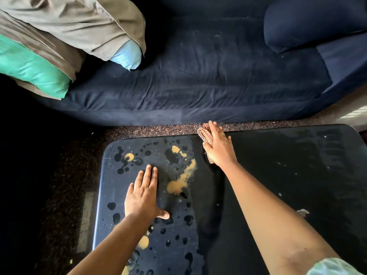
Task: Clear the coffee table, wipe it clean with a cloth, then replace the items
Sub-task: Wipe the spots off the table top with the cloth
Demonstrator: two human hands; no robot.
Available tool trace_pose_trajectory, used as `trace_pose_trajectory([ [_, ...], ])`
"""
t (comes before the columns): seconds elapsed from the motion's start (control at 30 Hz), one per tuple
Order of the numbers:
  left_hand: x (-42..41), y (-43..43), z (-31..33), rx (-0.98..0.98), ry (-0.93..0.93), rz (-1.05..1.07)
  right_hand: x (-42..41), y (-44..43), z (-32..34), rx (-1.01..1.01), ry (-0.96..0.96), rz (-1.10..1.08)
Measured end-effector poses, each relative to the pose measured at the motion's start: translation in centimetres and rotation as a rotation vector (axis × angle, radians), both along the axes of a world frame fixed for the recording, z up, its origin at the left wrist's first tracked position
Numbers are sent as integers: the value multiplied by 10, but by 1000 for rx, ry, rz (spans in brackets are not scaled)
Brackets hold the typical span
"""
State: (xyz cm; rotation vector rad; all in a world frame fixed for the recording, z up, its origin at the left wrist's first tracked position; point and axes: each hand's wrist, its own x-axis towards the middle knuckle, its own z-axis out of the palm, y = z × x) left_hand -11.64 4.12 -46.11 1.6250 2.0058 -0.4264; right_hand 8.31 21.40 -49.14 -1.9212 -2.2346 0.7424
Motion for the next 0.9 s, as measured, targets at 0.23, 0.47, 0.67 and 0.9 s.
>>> trace_pose_trajectory([
  [0.23,2,0,-1,6,1,1,-78,-26,-4,66,-100,133],
  [0.47,0,-1,0,16,6,7,-13,-8,-4,64,-80,-99],
  [0.67,0,-4,-1,29,-5,25,-79,-35,-3,103,-62,-39],
  [0.9,1,-4,0,8,0,49,-49,-34,-6,109,-5,64],
])
